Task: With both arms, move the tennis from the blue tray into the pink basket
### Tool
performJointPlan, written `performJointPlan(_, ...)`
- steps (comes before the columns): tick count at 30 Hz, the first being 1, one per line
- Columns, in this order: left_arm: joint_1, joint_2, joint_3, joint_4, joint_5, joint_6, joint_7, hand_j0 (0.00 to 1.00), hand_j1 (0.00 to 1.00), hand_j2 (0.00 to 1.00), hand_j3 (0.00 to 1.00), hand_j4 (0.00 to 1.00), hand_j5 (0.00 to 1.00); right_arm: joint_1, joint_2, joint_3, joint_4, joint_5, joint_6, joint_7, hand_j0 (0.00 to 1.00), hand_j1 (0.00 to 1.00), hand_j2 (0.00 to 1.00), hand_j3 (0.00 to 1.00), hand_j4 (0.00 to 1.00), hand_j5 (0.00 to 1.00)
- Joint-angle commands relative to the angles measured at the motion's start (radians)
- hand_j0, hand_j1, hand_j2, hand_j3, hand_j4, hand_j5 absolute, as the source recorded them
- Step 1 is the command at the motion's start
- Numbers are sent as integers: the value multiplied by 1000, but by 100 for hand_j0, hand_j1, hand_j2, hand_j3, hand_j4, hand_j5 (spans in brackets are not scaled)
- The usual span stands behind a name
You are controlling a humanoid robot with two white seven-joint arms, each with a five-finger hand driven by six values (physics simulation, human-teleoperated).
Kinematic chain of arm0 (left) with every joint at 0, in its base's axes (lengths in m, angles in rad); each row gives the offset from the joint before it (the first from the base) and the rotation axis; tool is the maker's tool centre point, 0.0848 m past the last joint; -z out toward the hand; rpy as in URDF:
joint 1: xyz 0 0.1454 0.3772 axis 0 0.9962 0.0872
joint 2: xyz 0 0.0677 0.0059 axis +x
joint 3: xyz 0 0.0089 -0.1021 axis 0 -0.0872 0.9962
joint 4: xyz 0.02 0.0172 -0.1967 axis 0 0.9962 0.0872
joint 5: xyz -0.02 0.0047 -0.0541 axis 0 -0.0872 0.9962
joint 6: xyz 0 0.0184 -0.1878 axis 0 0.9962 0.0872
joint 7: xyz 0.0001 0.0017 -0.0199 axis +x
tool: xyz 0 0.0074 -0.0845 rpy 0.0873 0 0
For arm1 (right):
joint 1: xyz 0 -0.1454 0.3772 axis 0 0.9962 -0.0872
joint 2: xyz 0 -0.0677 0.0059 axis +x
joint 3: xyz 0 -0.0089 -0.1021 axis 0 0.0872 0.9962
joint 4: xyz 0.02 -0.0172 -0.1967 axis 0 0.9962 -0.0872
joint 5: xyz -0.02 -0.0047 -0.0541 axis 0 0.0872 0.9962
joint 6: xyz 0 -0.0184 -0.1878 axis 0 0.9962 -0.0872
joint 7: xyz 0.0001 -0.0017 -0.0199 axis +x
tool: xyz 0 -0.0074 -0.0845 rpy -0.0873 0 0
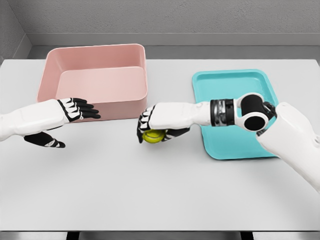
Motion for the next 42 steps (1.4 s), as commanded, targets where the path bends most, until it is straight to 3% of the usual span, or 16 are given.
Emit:
performJointPlan(1,0,1,0,-1,6,1,0,100,100,100,100,100,100,0,6,7,0,-6,3,-1,56,56,56,56,56,56)
performJointPlan(3,0,1,0,-1,6,1,0,100,100,100,100,100,100,0,4,6,0,-6,3,-1,60,60,60,60,60,60)
performJointPlan(4,0,1,0,-1,6,1,-1,100,100,100,100,100,100,0,4,6,3,-7,3,-1,74,74,74,74,74,74)
performJointPlan(7,0,1,0,-1,6,1,-1,100,100,100,100,100,100,-2,3,4,12,-6,3,-1,86,86,86,86,86,86)
performJointPlan(21,2,-1,-1,-2,8,1,-1,100,100,100,100,100,100,2,3,1,14,-6,3,-1,88,88,88,88,88,88)
performJointPlan(22,2,-1,-1,-4,8,1,-1,100,100,100,100,100,100,2,-2,-4,14,-7,3,-1,90,90,90,90,90,90)
performJointPlan(23,2,-4,-1,-4,8,1,-1,100,100,100,100,100,100,0,-8,-7,14,-9,3,-1,100,100,100,100,100,100)
performJointPlan(28,6,-11,0,-4,8,1,-3,100,100,100,100,100,100,0,-17,-28,20,-10,3,-1,100,100,100,100,100,100)
performJointPlan(32,3,-21,0,-4,9,1,-3,100,100,100,100,100,100,-2,-128,-68,18,-35,3,-1,100,100,100,100,100,100)
performJointPlan(36,-9,-57,2,-2,8,1,-6,100,100,100,100,100,100,-2,-318,-123,12,-93,3,-1,100,100,100,100,100,100)
performJointPlan(38,-9,-71,0,2,9,1,-6,100,100,100,100,100,100,17,-341,-162,69,-194,3,-1,100,100,100,100,100,100)
performJointPlan(40,-28,-71,0,2,18,1,-6,100,100,100,100,100,100,34,-350,-169,141,-200,3,-1,100,100,100,100,100,100)
performJointPlan(42,-49,-83,0,2,25,1,-7,100,100,100,100,100,100,44,-362,-177,156,-196,3,-1,100,100,100,100,100,100)
